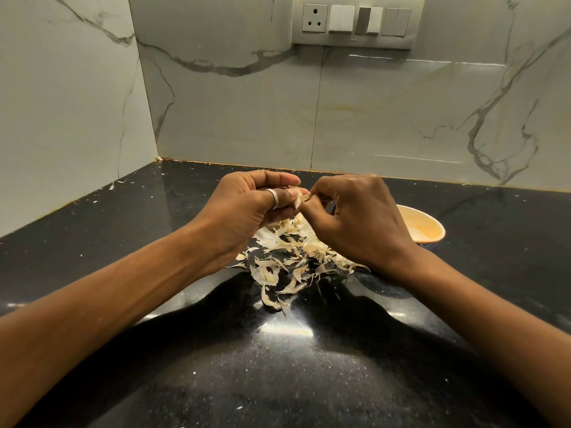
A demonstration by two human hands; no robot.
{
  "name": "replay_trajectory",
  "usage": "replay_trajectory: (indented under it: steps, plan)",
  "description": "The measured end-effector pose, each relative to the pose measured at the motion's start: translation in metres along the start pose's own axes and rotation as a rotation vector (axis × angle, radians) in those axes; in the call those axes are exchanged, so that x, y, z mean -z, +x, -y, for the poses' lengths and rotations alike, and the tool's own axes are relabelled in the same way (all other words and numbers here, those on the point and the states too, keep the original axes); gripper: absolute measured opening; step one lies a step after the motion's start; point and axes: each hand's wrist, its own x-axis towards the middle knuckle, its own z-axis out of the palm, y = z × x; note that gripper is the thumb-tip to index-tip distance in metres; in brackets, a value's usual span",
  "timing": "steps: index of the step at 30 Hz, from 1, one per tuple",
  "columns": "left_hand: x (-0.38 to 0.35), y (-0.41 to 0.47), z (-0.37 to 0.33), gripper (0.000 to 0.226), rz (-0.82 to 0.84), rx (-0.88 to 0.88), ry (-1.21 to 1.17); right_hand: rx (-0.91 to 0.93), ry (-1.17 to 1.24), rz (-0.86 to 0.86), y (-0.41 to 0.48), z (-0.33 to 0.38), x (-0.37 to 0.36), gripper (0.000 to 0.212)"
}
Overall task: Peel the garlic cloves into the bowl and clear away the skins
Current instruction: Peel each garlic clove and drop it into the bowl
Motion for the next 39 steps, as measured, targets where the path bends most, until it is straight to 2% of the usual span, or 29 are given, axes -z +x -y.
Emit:
replay_trajectory:
  steps: [33, 39]
  plan:
    - [0.0, -0.004, 0.001, 0.018, 0.019, 0.007, 0.058, -0.059, -0.075, -0.095, 0.006, -0.008, 0.009, 0.028]
    - [0.004, -0.003, 0.002, 0.02, -0.006, 0.027, 0.09, -0.133, -0.051, -0.141, 0.01, -0.015, 0.014, 0.032]
